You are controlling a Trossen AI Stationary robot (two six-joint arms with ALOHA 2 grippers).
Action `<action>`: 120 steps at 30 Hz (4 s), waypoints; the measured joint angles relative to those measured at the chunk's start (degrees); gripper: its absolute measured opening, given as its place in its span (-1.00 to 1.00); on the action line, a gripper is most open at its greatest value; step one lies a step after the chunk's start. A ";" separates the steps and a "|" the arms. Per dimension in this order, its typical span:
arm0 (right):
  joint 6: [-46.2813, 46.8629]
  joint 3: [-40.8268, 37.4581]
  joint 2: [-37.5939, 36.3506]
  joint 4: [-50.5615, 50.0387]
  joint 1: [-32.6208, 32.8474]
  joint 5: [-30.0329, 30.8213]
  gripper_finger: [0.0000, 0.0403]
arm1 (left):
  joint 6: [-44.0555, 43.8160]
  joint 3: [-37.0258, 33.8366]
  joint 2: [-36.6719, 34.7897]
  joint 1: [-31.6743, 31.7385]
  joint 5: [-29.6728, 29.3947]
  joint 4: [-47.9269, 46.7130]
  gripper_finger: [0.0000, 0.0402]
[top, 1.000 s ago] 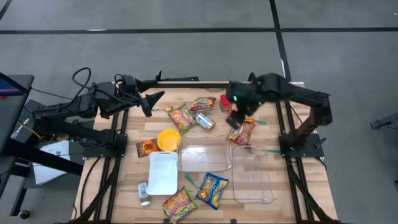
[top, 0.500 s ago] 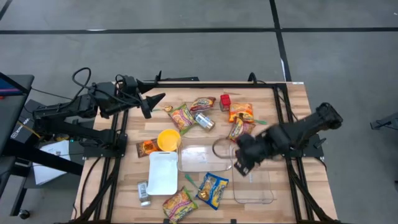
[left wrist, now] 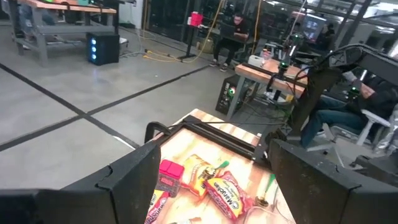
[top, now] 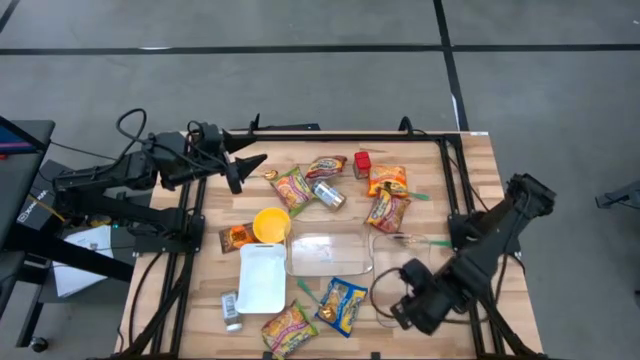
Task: Pick & Place Food Item
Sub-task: Put the brown seasoning bottle into the right transparent bin, then put the red seasoning can into the right transparent bin
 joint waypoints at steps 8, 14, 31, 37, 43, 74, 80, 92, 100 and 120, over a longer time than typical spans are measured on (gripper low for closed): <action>-1.15 0.23 5.41 0.68 2.51 -2.29 -0.15 | -6.27 0.00 0.19 -2.36 -0.02 0.24 0.48; -9.78 0.16 8.01 0.01 -0.01 -4.30 -0.15 | -9.74 -0.02 0.19 -5.73 -0.05 0.25 0.48; -34.35 -0.01 11.34 -2.22 -8.42 -0.95 -0.15 | -12.66 0.00 0.17 -15.94 -0.12 6.67 0.48; -37.44 -1.02 11.74 -1.17 -7.84 0.25 -0.15 | -12.66 0.00 0.17 -16.98 -0.15 8.50 0.48; -37.19 -8.27 11.16 5.89 -8.39 -3.26 -0.15 | -13.19 0.00 0.19 -16.96 -0.41 8.48 0.48; -36.56 -14.02 11.20 18.07 -10.63 -9.31 -0.05 | -15.48 0.00 0.19 -16.90 -0.39 8.35 0.48; -36.70 -14.02 11.20 19.87 -9.54 -10.54 -0.05 | -15.48 0.00 0.19 -16.90 -0.39 8.35 0.48; -35.47 -14.02 11.20 21.79 -8.89 -10.54 0.14 | -15.46 0.00 0.19 -16.90 -0.37 8.35 0.48; -34.03 -14.01 10.43 21.45 -8.89 -10.33 0.16 | -15.47 0.00 0.19 -16.90 -0.37 8.35 0.48; -26.30 -13.96 -14.75 20.16 -8.60 13.30 0.17 | -8.84 0.00 0.19 -16.90 -0.37 10.10 0.48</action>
